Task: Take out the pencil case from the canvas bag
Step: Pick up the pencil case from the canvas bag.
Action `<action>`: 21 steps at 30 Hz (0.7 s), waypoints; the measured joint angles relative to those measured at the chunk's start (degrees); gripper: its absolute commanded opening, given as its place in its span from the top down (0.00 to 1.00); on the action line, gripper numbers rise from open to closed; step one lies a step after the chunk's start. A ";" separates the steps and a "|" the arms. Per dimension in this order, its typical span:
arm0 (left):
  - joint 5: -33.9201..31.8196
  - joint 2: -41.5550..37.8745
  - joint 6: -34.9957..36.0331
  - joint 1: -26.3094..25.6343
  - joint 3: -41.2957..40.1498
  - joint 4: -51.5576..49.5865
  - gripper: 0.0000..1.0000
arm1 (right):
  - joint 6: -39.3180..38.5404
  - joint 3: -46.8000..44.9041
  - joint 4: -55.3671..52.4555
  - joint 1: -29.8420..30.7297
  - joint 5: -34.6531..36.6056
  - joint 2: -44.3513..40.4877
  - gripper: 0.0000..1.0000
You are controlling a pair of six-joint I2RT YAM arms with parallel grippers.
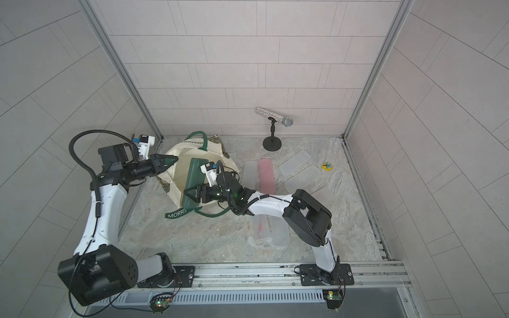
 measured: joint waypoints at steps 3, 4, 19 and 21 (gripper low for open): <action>-0.76 0.09 -1.07 0.00 0.42 0.68 1.00 | 0.02 -1.11 0.35 -0.50 0.11 -0.70 0.40; -0.98 0.13 -1.46 0.00 0.61 0.79 1.00 | 0.02 -1.49 0.42 -0.68 0.15 -1.01 0.40; -7.08 2.25 -5.68 0.00 4.42 2.99 1.00 | -1.03 -6.47 -3.04 -4.02 2.71 -8.04 0.40; -8.00 2.60 -6.14 0.00 4.96 3.17 1.00 | -1.90 -7.26 -4.98 -4.33 3.34 -9.51 0.40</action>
